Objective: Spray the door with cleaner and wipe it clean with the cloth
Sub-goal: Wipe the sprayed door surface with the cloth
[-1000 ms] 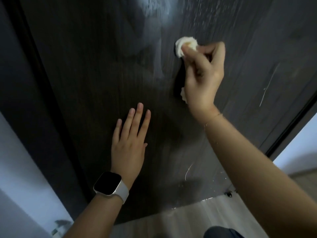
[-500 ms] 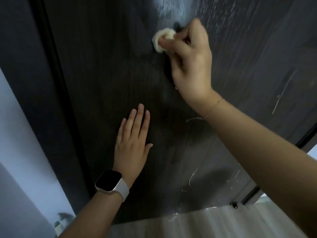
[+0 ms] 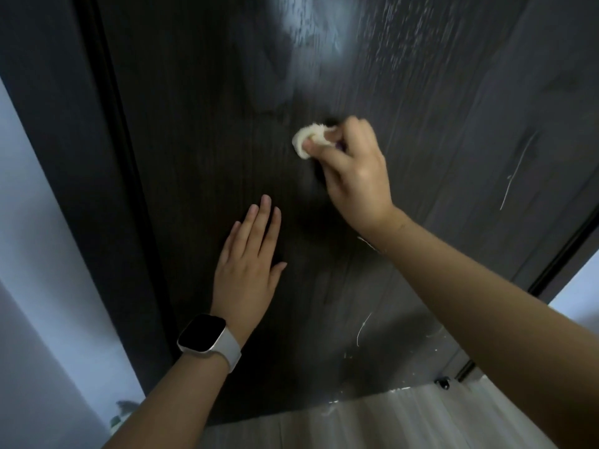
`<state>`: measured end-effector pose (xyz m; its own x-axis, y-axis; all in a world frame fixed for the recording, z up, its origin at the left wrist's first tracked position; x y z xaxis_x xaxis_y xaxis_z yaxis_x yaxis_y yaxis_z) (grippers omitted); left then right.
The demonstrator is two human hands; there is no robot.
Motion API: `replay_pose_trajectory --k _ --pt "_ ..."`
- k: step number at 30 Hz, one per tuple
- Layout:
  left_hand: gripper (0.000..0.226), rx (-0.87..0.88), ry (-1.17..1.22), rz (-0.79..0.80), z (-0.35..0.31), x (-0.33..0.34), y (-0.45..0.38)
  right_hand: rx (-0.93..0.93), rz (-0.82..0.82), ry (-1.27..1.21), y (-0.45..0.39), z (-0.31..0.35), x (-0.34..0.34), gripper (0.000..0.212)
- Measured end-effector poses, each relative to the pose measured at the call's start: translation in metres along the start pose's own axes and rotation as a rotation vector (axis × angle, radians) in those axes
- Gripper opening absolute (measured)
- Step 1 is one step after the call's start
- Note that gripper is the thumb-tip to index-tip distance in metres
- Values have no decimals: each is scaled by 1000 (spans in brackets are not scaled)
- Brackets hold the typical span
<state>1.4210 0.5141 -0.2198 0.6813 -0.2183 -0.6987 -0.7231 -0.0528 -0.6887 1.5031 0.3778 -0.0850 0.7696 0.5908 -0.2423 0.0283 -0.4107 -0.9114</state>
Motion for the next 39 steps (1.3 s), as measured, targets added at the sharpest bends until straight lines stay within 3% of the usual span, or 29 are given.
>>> replay_pose_trajectory --k 3,7,9,12,15,20,22,25,28,30,33,36,39 --pt "81 18 62 -5 2 -4 3 18 84 -31 68 -2 10 20" --pt "59 62 271 -73 -3 -10 13 22 314 -46 144 -3 6 21" --pt "46 64 423 -64 -13 -4 25 130 425 -126 160 -6 -4 17" --pt "36 -182 850 121 -32 23 49 514 528 -363 180 -20 -26 10" --pt "29 -509 1250 276 -57 59 73 834 648 -618 205 -26 -44 22" --pt "56 -893 1734 551 -113 118 99 1017 729 -769 248 -22 -55 19" --pt "56 -969 1803 510 -130 134 105 1055 723 -817 263 -26 -54 13" --pt "27 -988 1741 243 -142 147 106 1054 712 -871 284 -37 -52 19" --pt "9 -1026 1643 86 -144 158 113 937 740 -853 304 -51 -50 14" --pt "8 -1106 1511 -27 -138 166 126 690 710 -693 316 -65 -50 14" --pt "6 -1127 1208 -174 -119 174 146 149 579 -322 343 -85 -42 23" --pt "12 -972 872 -245 -105 183 146 -16 543 -236 382 -84 -17 44" --pt "17 -660 599 -311 -103 193 128 -105 519 -223 409 -71 12 56"
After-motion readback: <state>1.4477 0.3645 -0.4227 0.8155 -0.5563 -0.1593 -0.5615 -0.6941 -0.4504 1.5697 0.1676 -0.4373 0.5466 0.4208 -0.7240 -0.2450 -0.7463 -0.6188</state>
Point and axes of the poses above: each hand's wrist, its own y-axis away from the middle knuckle, its own x-axis out of the palm, z = x × y, the point moved 3 cm from there along -y, towards the middle knuckle, and after that the axes turned 13 degrees about y, right-handed, at the moved point
